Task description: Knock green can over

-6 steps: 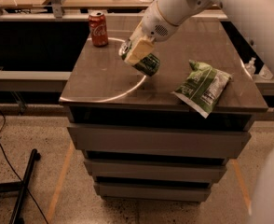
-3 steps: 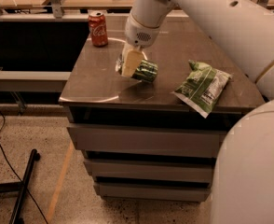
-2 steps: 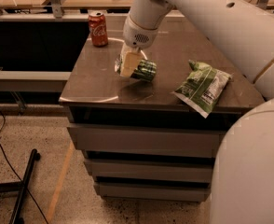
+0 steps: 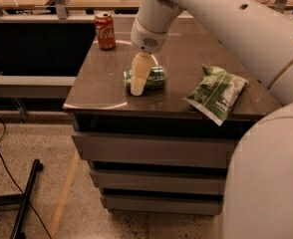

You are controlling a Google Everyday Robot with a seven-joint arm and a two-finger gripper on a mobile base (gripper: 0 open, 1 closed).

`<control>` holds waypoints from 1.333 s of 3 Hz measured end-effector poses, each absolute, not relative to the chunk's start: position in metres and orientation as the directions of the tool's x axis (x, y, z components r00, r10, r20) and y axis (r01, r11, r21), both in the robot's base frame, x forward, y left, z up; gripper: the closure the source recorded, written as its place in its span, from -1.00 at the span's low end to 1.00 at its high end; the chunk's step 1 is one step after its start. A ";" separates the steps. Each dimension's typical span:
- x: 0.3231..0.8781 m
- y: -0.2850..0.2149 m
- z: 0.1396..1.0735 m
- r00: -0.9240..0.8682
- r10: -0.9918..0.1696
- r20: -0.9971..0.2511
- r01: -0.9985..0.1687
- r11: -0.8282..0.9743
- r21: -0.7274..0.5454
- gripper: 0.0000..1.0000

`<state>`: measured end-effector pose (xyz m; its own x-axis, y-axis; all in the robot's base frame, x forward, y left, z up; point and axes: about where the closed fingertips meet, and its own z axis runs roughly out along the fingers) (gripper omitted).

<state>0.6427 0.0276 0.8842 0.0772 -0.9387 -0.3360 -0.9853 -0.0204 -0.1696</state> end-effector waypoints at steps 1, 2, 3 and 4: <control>0.644 0.027 0.885 0.074 -0.939 -0.337 -0.986 -0.017 -0.169 -1.00; 0.654 0.023 0.892 0.047 -0.939 -0.341 -0.987 0.010 -0.162 -1.00; 0.674 0.003 0.906 -0.008 -0.931 -0.366 -0.984 0.073 -0.164 -1.00; 0.692 -0.016 0.929 -0.030 -0.911 -0.411 -0.969 0.127 -0.212 -1.00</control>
Offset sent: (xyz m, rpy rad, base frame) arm 0.0233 -0.0132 0.0216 0.0096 0.0123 -0.0651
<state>0.6919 -0.0159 0.9292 -0.0297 -0.9113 -0.4107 -0.9689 0.1273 -0.2124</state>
